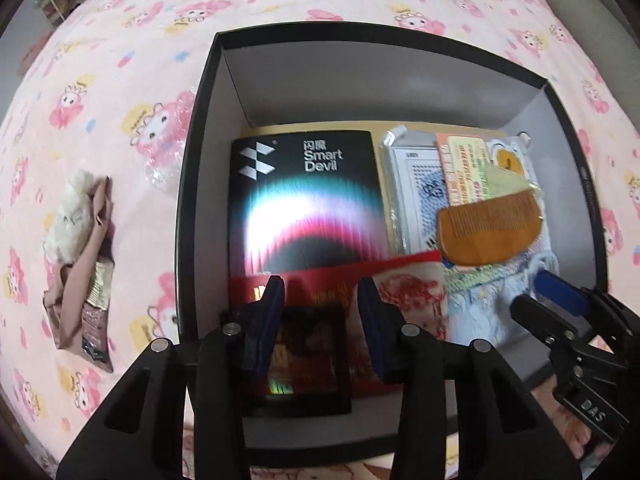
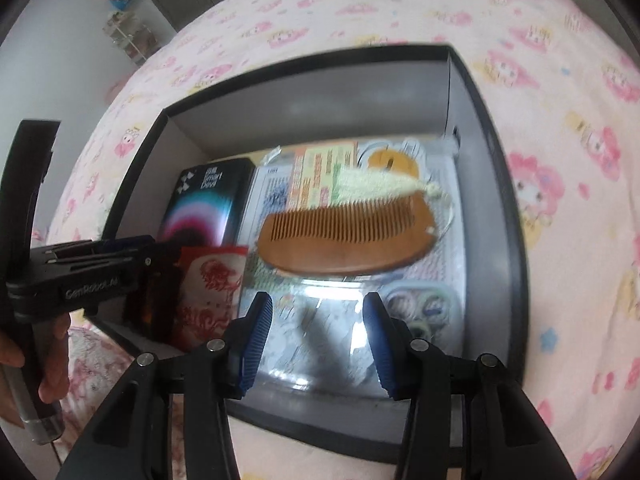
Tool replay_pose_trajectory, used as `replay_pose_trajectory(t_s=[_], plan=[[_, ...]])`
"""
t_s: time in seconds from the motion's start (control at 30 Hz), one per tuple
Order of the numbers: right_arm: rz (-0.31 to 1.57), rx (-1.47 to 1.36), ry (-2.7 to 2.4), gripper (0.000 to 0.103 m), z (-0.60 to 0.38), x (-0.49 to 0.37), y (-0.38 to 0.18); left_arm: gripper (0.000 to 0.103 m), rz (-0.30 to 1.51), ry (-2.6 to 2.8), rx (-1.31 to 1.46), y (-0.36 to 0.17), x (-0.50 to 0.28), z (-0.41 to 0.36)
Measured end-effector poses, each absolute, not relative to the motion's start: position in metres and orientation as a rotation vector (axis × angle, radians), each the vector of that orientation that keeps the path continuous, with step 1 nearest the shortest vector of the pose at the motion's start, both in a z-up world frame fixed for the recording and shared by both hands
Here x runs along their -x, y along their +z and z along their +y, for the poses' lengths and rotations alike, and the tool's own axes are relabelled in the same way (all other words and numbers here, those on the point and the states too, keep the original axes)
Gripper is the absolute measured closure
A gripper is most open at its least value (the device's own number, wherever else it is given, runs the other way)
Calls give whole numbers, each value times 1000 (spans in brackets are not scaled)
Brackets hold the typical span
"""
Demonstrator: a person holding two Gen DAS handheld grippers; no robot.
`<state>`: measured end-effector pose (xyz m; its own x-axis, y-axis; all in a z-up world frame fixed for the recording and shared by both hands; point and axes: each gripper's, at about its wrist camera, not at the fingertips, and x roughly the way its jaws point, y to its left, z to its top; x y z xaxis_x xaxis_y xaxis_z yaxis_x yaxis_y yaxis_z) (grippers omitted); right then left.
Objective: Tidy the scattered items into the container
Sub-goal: 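Lift the left gripper out of the box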
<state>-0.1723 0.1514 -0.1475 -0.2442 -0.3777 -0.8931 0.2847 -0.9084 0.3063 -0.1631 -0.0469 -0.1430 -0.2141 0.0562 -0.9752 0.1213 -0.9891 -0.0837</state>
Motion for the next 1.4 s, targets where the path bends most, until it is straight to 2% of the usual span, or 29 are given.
replay_pose_trajectory(t_s=[0.2, 0.4, 0.63, 0.77, 0.87, 1.0, 1.2, 1.4], plan=[[-37, -1594, -2238, 60, 145, 171, -151, 65, 165, -2479, -1866, -144, 170, -38], [58, -1579, -2277, 60, 139, 171, -154, 64, 112, -2426, -1916, -154, 177, -27], [9, -1632, -2216, 58, 143, 170, -156, 62, 101, -2366, -1928, -155, 168, -32], [31, -1623, -2229, 56, 140, 168, -156, 57, 228, -2400, -1925, -150, 169, -39], [9, -1589, -2264, 56, 143, 165, -149, 57, 325, -2476, -1833, -131, 158, -42], [44, -1460, -2401, 56, 146, 154, -120, 45, 458, -2667, -1638, -89, 121, -31], [-119, -1298, -2490, 55, 165, 139, -73, 43, 357, -2815, -1462, -44, 98, -12], [-131, -1203, -2529, 54, 160, 127, -47, 40, 300, -2891, -1382, -27, 83, -8]])
